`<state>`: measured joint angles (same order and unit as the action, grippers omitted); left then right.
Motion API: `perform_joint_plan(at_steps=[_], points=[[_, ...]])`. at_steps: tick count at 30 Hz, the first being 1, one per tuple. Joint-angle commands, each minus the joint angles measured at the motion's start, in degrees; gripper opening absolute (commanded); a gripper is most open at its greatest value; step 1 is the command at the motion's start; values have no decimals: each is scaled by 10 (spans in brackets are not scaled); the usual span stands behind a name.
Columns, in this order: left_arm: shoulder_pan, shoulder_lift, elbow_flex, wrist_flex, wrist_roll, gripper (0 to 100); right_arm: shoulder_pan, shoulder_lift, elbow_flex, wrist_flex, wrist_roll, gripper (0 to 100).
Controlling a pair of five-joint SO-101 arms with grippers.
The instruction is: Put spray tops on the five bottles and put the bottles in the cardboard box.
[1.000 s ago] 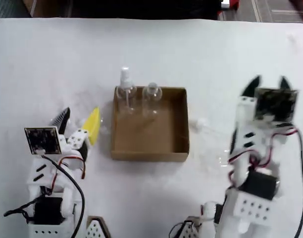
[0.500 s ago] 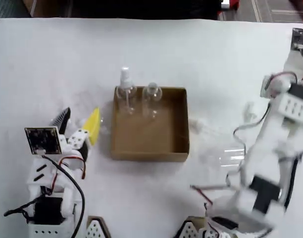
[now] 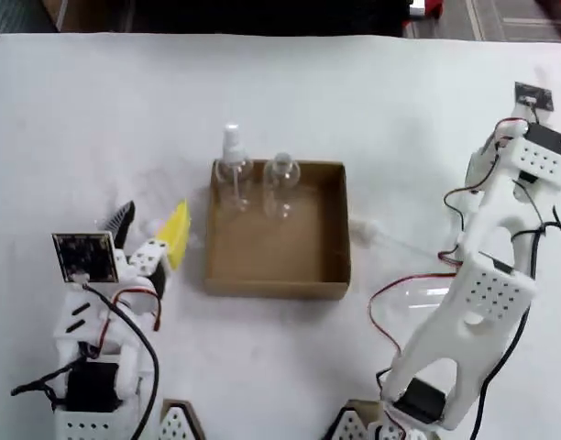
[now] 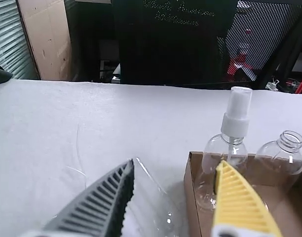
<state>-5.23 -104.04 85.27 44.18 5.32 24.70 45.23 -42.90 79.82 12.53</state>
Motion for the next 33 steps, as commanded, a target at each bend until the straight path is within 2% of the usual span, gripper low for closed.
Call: perform_joint_plan(at_steps=[1, 8, 14, 21, 28, 33], points=[[7, -6, -5, -17, -5, 249, -15, 43, -94, 14, -5, 146], [7, -6, -5, -17, -5, 249, -32, 116, -181, 14, -45, 145], [7, -6, -5, -17, -5, 249, -34, 134, -194, 29, -48, 144], [7, -6, -5, -17, -5, 249, -35, 138, -194, 25, -45, 16], [7, -6, -6, -17, -5, 249, -31, 130, -198, 30, -44, 16], [6, -6, -6, -17, -5, 249, -34, 89, -260, 107, -48, 16]])
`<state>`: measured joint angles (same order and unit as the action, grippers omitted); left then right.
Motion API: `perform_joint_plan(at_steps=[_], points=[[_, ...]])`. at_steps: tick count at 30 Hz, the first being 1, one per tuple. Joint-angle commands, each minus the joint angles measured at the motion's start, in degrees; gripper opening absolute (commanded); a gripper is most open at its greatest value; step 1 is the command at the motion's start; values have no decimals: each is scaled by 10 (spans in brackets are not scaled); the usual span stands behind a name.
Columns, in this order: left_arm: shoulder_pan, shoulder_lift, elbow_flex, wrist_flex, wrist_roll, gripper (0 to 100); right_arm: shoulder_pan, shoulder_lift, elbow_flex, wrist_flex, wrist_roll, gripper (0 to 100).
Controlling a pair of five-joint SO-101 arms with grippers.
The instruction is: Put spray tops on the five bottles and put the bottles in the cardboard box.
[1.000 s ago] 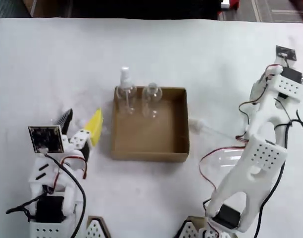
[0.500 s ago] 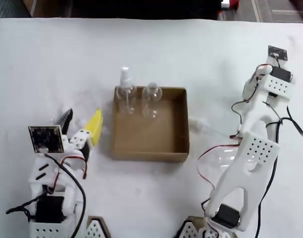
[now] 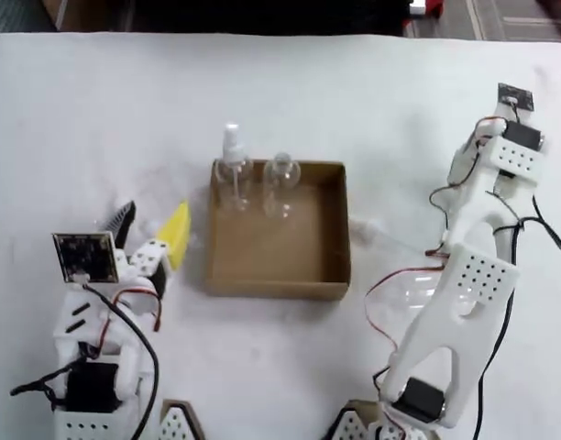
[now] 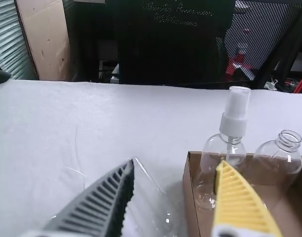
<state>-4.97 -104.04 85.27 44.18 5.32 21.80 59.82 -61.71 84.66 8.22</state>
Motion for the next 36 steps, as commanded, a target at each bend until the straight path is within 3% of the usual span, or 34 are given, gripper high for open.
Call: perform_joint_plan(at_steps=[1, 4, 10, 24, 36], points=[[3, -6, -6, -17, -5, 249, -7, -69, -93, 80, -6, 16], [4, -6, -11, -17, -5, 249, -15, -107, -176, 136, -6, 16], [4, -6, -17, -17, -4, 250, -22, -208, -278, 142, -6, 16], [4, -6, -22, -17, -2, 252, -117, -499, -279, 145, -6, 15], [0, -6, -42, -3, 0, 249, -240, -778, 102, 131, -7, 16]])
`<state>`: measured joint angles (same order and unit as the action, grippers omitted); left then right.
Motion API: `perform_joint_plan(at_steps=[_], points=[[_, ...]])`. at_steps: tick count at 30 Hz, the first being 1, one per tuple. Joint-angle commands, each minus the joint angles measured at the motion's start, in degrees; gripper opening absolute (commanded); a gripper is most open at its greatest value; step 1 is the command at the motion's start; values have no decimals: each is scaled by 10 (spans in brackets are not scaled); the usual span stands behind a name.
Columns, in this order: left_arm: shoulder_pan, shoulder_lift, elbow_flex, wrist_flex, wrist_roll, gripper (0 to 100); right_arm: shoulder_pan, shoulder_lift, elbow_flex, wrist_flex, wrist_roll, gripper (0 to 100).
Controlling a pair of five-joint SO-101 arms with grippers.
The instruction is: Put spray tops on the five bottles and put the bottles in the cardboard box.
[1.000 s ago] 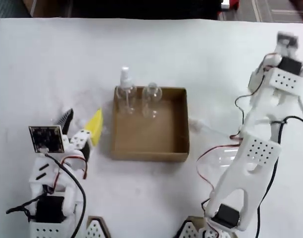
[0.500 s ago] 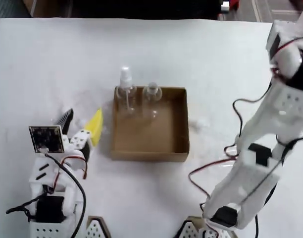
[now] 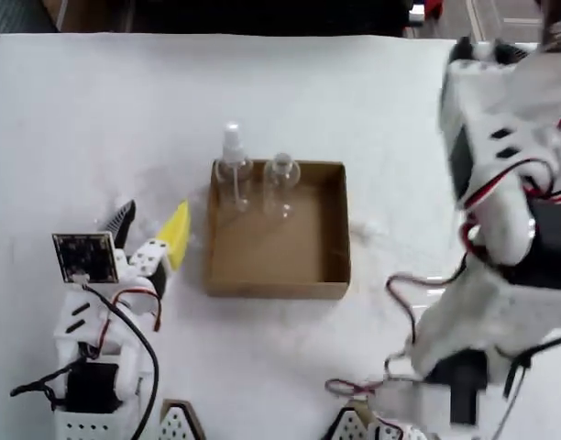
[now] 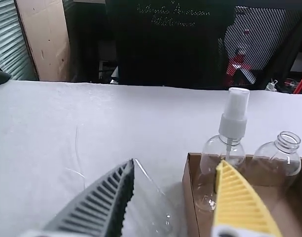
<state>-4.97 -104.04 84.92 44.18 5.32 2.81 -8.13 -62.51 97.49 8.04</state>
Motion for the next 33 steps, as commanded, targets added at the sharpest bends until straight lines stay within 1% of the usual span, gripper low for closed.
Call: perform_joint_plan(at_steps=[1, 5, 11, 14, 23, 26, 28, 30, 33], points=[[0, -6, -39, -3, 6, 249, -65, -122, 134, -7, -5, 16], [0, -6, -47, 2, 35, 249, -109, -201, 208, -51, -5, 16], [0, -6, -51, 11, 36, 251, -151, -299, 335, -92, -5, 16], [0, -6, -56, 13, 37, 250, -167, -350, 414, -128, -4, 16], [0, -6, -66, 16, 39, 249, -211, -516, 688, -317, -1, 16], [4, -6, -110, 71, 39, 249, -220, -555, 774, -378, 0, 16], [5, -6, -149, 120, 39, 249, -226, -575, 816, -410, 0, 16], [6, -6, -178, 151, 39, 249, -235, -588, 845, -434, 0, 16], [17, -7, -187, 160, 39, 249, -258, -594, 867, -451, 0, 16]])
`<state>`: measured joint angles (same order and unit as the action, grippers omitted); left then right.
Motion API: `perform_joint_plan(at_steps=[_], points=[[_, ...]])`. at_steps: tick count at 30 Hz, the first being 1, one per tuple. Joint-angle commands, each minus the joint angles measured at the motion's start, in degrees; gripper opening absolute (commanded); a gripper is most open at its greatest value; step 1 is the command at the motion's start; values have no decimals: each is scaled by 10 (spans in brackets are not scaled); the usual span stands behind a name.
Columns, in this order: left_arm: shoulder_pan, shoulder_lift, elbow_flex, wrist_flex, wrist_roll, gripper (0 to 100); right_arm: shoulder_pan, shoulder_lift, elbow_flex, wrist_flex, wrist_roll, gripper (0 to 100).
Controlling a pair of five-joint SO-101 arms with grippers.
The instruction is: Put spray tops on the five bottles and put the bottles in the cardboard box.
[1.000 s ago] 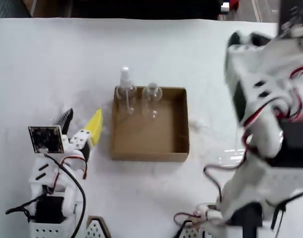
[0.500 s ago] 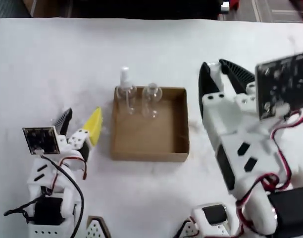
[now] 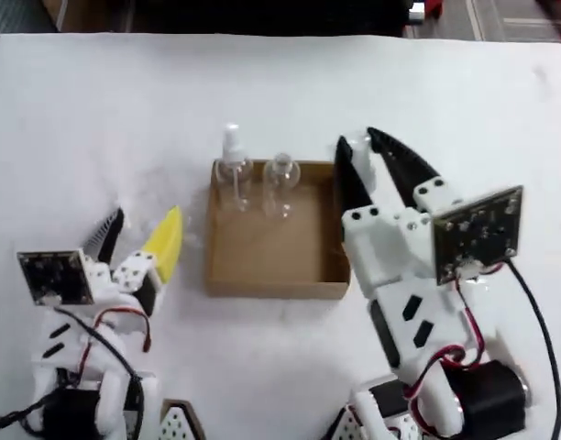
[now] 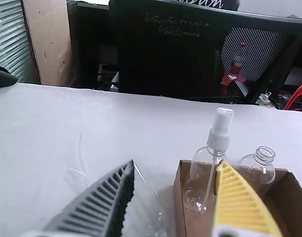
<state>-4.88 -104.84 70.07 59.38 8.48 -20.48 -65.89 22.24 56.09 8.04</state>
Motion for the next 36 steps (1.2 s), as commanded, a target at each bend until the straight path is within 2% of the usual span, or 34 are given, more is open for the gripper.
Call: perform_joint_plan(at_steps=[1, 9, 12, 17, 23, 29, 33, 36], points=[[29, 1, -38, 8, 7, 249, -35, -15, 22, -37, 0, 16], [181, 1, -30, 26, 4, 251, -96, 1, 109, -128, 0, 16], [260, 1, -30, 52, 3, 252, -101, 1, 138, -171, 0, 17], [377, 1, -27, 96, -73, 249, -102, 1, 172, -182, 0, 17], [388, 1, -22, 87, -77, 249, -108, 1, 211, -215, -4, 17], [388, 1, -23, 71, -75, 249, -179, 3, 258, -277, 0, 17], [386, 1, -25, 51, 4, 252, -201, 7, 259, -282, -4, 17], [356, 1, -22, 29, 69, 252, -217, 3, 261, -277, -4, 17]])
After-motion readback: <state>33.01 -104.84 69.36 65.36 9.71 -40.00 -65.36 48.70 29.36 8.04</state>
